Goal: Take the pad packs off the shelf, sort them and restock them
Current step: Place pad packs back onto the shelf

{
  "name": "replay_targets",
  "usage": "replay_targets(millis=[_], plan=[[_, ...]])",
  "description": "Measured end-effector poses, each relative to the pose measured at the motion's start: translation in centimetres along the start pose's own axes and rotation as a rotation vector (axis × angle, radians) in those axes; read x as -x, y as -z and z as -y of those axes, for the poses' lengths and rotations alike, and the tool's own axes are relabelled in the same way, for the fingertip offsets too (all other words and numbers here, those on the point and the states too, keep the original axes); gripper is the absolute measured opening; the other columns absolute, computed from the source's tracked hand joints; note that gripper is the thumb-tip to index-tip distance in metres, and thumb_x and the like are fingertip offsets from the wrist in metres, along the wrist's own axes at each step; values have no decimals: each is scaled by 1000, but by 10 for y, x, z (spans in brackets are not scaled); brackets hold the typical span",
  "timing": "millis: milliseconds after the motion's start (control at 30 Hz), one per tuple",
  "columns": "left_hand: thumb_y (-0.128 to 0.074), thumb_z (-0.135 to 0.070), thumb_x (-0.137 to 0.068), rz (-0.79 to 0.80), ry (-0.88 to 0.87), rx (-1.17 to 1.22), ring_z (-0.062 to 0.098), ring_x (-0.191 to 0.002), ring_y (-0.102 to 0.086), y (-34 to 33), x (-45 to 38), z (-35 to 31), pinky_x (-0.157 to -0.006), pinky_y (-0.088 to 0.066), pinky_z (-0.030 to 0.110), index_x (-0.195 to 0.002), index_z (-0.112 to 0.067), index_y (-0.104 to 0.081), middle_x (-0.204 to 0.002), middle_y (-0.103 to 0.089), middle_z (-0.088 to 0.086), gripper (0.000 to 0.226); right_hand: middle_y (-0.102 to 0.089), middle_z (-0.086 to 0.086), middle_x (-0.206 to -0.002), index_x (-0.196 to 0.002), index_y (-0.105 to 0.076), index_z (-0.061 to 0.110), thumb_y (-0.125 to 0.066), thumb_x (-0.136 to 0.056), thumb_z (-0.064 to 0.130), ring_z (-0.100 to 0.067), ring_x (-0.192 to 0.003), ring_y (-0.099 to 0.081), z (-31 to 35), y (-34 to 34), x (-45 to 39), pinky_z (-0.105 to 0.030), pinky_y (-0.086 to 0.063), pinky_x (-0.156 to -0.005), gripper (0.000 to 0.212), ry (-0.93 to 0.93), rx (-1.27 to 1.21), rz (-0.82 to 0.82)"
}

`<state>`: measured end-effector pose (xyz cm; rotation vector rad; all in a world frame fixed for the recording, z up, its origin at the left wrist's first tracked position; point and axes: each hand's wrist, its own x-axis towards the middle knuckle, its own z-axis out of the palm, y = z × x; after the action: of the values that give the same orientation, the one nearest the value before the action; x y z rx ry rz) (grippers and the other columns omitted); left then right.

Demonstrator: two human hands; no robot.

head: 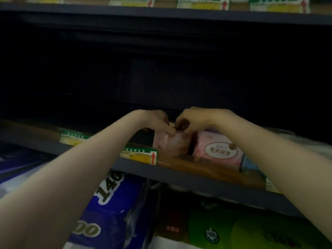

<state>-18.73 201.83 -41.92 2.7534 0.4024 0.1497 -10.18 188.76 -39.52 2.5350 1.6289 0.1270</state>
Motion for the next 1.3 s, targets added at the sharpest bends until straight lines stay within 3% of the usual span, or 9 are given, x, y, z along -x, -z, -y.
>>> replay_targets(millis=[200,500,600,733,867,1033,1133,1200,1300], plan=[[-61,-14,-86,-9,-20,140,15,-121,-46,1,-1,23,-95,-45,27,-136,-17,-41,-135,-46,1,54,-48,1,-123,-123,-50,22,-71,-80,30,-18,-107,-49,0,-5,-13,-31,-45,-84,48,-15,-40,1],[-66,-12,-83,-24,-95,-164,18,-114,-48,0,-11,26,-96,-42,30,-136,-20,-40,-132,-48,2,59,-56,2,-112,-110,-58,20,-73,-73,47,-16,-100,-52,1,-2,-16,-32,-46,-83,48,-83,-108,-83],[-70,-20,-81,-33,-113,-166,16,-102,-51,-2,-12,28,-88,-45,30,-127,-21,-43,-123,-52,2,54,-56,2,-113,-112,-59,19,-73,-75,44,-16,-101,-55,1,-2,-14,-32,-50,-85,47,-68,-171,-48],[-74,-24,-78,-38,-123,-35,14,-107,-50,0,-5,35,-89,-46,28,-127,-22,-38,-121,-49,-2,61,-56,6,-98,-101,-59,18,-75,-76,37,-12,-92,-54,1,-7,-14,-25,-47,-73,36,-10,-380,-201],[-75,-23,-78,-43,-105,277,11,-112,-49,12,10,39,-86,-45,23,-136,-23,-29,-118,-48,-8,74,-59,2,-107,-108,-54,21,-74,-77,34,-13,-99,-57,5,-2,-16,-26,-48,-81,39,28,-686,-345],[-71,-21,-82,-41,-70,437,14,-110,-54,16,21,48,-94,-47,31,-141,-25,-34,-116,-55,-6,69,-49,5,-117,-131,-41,23,-74,-78,34,-11,-105,-52,12,6,-14,-22,-47,-81,64,27,-635,-192],[-62,-27,-87,-18,-50,749,14,-110,-57,18,30,53,-95,-47,34,-139,-25,-40,-120,-61,-3,56,-50,1,-118,-131,-42,23,-67,-83,37,-12,-97,-53,16,9,-17,-20,-46,-71,56,-44,-750,-245],[-64,-33,-83,-16,-56,774,14,-112,-56,20,33,52,-92,-49,35,-142,-28,-34,-123,-58,-1,67,-47,1,-116,-132,-41,23,-58,-87,40,-15,-97,-51,17,11,-21,-25,-44,-69,51,-163,-769,-303],[-73,-30,-77,-43,-68,597,13,-109,-55,17,32,37,-87,-51,31,-143,-34,-28,-123,-54,-3,80,-47,-5,-128,-137,-38,19,-43,-94,45,-22,-105,-49,18,9,-26,-29,-40,-78,51,-319,-752,-335]])
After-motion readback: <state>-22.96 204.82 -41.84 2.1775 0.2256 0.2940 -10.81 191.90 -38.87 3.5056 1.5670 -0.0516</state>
